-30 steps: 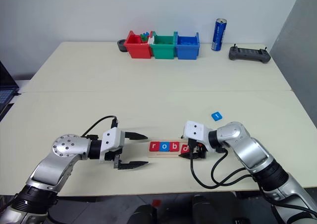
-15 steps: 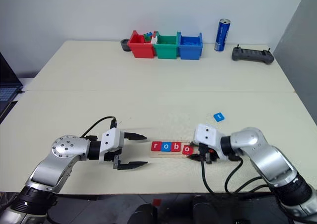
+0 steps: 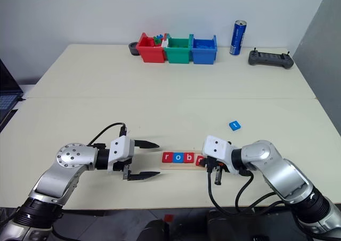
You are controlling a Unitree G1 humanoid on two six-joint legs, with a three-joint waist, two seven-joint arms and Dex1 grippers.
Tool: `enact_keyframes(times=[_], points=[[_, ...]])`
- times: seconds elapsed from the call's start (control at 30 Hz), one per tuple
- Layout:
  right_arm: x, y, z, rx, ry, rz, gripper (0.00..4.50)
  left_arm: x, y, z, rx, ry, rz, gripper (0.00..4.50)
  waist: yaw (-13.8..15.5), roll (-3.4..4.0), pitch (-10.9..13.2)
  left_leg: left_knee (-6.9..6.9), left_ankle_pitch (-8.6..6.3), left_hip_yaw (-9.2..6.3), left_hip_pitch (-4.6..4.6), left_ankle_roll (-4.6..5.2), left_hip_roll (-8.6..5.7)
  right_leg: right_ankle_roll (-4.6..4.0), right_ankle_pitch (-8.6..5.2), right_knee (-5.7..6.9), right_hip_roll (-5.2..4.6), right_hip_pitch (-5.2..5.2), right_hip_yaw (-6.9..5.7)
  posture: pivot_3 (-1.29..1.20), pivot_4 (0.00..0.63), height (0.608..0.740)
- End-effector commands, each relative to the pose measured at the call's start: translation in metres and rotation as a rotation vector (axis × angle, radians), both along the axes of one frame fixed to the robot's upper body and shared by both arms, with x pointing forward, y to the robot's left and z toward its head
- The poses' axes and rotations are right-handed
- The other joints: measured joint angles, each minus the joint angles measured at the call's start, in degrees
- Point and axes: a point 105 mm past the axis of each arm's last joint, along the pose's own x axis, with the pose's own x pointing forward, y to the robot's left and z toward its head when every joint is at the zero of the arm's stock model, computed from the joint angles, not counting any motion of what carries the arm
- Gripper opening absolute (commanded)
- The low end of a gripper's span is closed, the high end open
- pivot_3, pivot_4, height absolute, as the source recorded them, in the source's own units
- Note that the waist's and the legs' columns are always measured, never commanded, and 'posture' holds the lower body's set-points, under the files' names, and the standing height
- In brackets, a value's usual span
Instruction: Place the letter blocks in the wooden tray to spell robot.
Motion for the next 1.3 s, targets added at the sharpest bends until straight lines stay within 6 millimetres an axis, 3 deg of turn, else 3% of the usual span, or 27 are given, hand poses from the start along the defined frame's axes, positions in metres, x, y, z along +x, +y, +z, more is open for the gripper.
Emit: enact_keyframes(times=[0.03, 0.27, 0.4, 0.63, 1.07, 1.3], points=[[0.003, 0.004, 0.007, -0.007, -0.046, 0.017, 0.05, 0.000, -0.002, 0.004, -0.009, -0.024, -0.006, 4.50, 0.0, 0.00, 0.0, 0.00, 0.00, 0.00, 0.00, 0.00, 0.00, 0.00, 0.00, 0.00, 0.00, 0.00, 0.00, 0.00, 0.150, 0.740], [-0.013, 0.019, 0.019, 0.067, 0.022, 0.083, 0.05, 0.000, -0.002, 0.004, -0.010, -0.024, -0.002, 4.50, 0.0, 0.00, 0.0, 0.00, 0.00, -0.01, 0.00, 0.00, 0.00, 0.00, 0.00, 0.01, 0.00, 0.00, 0.00, 0.00, 0.150, 0.740], [-0.018, 0.016, 0.012, 0.035, 0.067, 0.090, 0.05, 0.000, -0.002, 0.004, -0.011, -0.024, -0.003, 4.50, 0.0, 0.00, 0.0, 0.01, 0.00, -0.01, -0.01, 0.00, 0.00, 0.00, 0.00, 0.00, -0.01, 0.00, 0.00, 0.00, 0.150, 0.740], [0.002, 0.008, -0.003, -0.038, -0.016, 0.020, 0.05, 0.000, -0.001, 0.004, -0.008, -0.025, -0.005, 4.50, 0.0, 0.00, 0.0, 0.01, 0.00, 0.00, 0.00, 0.00, 0.00, 0.00, 0.00, 0.00, -0.01, 0.00, 0.00, 0.00, 0.150, 0.740], [-0.002, 0.012, 0.003, 0.034, -0.019, 0.044, 0.05, -0.001, -0.001, 0.005, 0.000, -0.028, -0.006, 4.50, 0.0, 0.00, 0.0, 0.00, 0.00, -0.01, -0.01, 0.00, 0.00, 0.00, 0.00, 0.00, -0.01, 0.00, -0.01, 0.00, 0.150, 0.740], [0.009, -0.014, 0.004, -0.049, -0.091, -0.011, 0.05, 0.000, 0.002, 0.005, 0.004, -0.030, -0.004, 4.50, 0.0, 0.00, 0.0, 0.01, 0.00, 0.00, 0.00, 0.00, -0.01, 0.00, 0.00, 0.00, -0.01, 0.00, 0.00, 0.00, 0.150, 0.740]])
